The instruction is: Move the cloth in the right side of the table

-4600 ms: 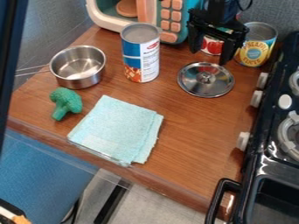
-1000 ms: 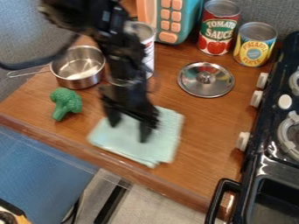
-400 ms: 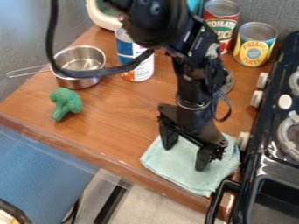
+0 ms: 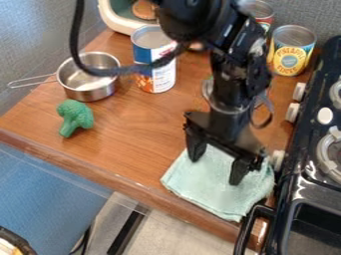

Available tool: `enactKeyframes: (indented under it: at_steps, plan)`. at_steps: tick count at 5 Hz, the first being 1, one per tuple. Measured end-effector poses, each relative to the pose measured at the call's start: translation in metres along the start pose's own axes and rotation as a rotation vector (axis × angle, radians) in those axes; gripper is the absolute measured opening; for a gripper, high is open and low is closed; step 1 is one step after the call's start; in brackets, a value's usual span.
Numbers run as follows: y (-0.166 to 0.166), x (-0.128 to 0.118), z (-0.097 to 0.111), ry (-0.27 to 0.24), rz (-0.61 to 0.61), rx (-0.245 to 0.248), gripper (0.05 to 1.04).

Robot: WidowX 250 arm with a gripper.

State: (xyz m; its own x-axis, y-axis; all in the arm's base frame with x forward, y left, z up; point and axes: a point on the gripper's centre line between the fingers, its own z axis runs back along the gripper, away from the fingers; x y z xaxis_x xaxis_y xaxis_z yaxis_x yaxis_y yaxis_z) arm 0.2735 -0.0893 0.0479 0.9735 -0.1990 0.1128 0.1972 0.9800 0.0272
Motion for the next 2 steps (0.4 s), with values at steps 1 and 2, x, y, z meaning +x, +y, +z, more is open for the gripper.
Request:
enactKeyframes:
  at_steps: [1, 2]
  plan:
    - [-0.001, 0.011, 0.044, -0.078, -0.014, 0.042, 1.000]
    - [0.001, 0.007, 0.059, -0.064, -0.013, 0.045, 1.000]
